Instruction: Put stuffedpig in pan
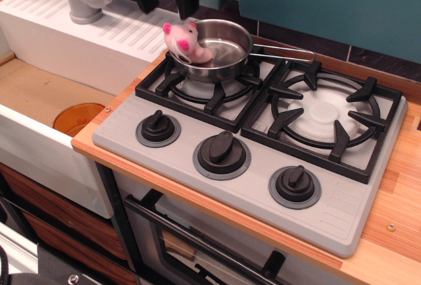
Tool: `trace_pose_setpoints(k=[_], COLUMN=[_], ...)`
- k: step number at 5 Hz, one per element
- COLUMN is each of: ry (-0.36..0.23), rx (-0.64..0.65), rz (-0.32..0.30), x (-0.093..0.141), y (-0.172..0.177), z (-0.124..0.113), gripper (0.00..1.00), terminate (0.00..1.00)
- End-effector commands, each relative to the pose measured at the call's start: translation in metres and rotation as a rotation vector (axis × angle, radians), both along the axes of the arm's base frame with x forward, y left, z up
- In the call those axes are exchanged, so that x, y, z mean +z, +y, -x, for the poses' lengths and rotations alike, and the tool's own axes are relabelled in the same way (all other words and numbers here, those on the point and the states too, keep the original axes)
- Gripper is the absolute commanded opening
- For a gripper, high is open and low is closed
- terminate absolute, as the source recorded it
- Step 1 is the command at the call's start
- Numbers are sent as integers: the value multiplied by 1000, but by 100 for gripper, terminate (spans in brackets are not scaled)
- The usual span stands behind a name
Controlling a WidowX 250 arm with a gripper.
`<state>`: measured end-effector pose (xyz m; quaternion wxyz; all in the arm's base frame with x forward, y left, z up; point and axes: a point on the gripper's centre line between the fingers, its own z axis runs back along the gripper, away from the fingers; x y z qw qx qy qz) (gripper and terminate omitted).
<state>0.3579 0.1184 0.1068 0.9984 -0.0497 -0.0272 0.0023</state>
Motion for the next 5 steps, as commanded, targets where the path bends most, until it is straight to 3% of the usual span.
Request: trace_pose_setpoints(k=[1,4,5], ry=[-74,-80,-63], rx=[-1,-22,-53], rz=[-71,-67,-94], x=[43,38,36], y=[7,10,12], z=[-1,-6,-9], gripper=[100,100,100], terminate=[0,0,100])
